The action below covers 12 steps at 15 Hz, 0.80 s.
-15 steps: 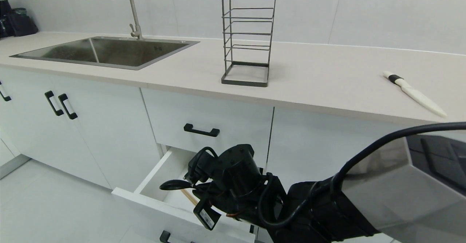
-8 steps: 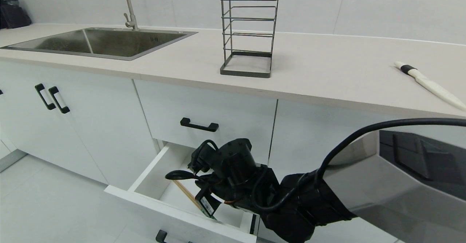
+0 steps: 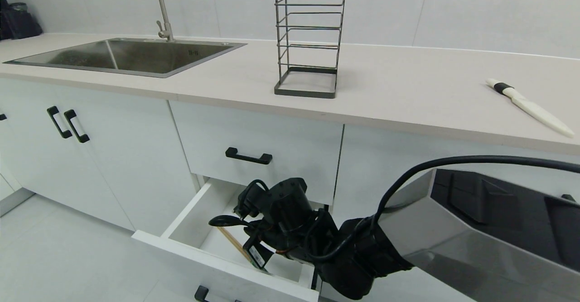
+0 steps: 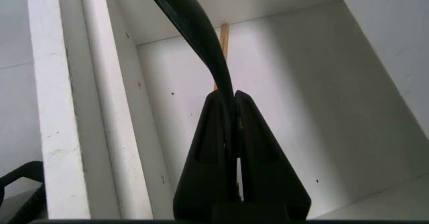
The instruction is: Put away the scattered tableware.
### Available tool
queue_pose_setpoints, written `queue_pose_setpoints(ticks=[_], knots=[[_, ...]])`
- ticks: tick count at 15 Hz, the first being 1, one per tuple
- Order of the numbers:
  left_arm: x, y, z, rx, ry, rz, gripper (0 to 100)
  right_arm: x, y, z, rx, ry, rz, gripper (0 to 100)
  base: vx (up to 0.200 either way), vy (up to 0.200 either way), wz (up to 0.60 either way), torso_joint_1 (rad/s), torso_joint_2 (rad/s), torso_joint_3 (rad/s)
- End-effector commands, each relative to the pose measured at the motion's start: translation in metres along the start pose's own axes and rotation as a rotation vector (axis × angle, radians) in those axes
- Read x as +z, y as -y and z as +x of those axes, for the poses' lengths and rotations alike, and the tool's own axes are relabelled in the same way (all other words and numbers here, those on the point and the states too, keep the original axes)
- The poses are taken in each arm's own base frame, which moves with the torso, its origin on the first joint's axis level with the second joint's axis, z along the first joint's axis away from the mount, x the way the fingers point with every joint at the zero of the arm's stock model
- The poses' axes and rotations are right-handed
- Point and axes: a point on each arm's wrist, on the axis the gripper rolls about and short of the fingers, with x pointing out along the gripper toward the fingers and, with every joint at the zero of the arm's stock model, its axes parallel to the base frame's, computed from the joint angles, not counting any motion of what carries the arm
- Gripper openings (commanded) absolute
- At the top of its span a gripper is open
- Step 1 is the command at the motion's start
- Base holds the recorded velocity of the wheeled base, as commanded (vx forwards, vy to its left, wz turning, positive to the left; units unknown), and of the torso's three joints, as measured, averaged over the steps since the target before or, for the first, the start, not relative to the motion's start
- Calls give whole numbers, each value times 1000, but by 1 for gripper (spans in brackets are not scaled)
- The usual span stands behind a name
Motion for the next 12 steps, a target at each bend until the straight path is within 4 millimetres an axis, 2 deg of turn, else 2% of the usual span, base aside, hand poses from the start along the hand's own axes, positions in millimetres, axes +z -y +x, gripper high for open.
queue_pose_setpoints(ticks=[1,4,6,12], knots=[[0,0,0,0,-1,0,100,-14,3,13,-7,-34,14,0,0,0,0,0,0,0],[0,0,0,0,-1,0,100,-20,7,20,-14,-39,20,0,0,0,0,0,0,0],[0,0,0,0,-1,0,100,-26,14,33,-29,-24,33,0,0,0,0,0,0,0],[0,0,0,0,-1,0,100,-30,23,47,-46,-13,94,0,0,0,0,0,0,0]])
